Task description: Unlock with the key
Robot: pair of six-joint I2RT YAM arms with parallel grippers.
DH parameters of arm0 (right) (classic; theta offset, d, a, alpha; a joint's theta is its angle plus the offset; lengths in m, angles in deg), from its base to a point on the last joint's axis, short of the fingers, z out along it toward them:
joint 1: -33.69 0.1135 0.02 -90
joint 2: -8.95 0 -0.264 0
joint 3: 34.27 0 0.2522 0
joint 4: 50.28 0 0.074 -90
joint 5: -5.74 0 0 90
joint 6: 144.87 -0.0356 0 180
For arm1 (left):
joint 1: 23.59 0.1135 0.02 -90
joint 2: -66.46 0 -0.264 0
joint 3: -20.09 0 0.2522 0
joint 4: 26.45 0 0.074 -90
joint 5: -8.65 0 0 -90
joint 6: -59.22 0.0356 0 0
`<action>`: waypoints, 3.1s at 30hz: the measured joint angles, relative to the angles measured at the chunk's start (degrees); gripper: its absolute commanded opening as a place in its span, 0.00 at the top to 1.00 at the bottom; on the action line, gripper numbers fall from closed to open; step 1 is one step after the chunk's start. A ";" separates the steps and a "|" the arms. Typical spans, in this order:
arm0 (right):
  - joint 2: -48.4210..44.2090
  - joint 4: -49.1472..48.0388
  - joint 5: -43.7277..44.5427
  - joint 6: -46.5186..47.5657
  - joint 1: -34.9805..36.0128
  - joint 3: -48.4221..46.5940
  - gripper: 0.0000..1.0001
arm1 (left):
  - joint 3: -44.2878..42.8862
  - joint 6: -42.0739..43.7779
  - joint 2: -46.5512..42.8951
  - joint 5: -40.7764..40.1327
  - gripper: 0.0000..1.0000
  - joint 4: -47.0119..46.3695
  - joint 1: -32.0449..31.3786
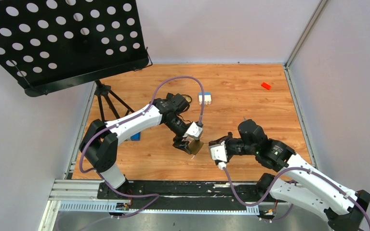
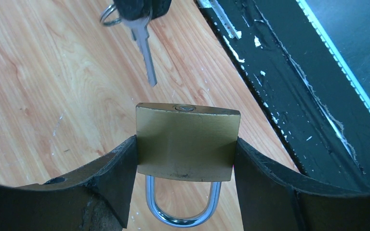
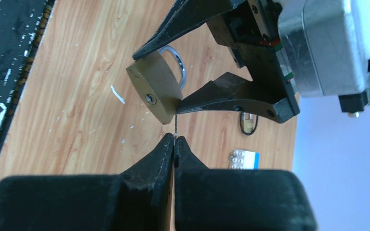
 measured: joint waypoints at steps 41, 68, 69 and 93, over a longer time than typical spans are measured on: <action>-7.10 -6.36 11.10 6.69 10.56 8.85 1.00 | -1.55 -2.62 0.39 -0.85 1.00 0.35 -0.76; -4.07 -7.19 11.80 6.69 12.13 8.85 1.00 | -1.88 -2.73 0.50 -0.81 1.00 0.39 -1.66; -4.07 -7.26 11.80 6.69 12.13 8.85 1.00 | -1.88 -2.71 0.52 -0.81 1.00 0.42 -1.70; -5.03 -6.29 12.63 6.73 12.24 9.31 1.00 | -1.88 -2.67 1.01 -0.85 1.00 0.57 -1.86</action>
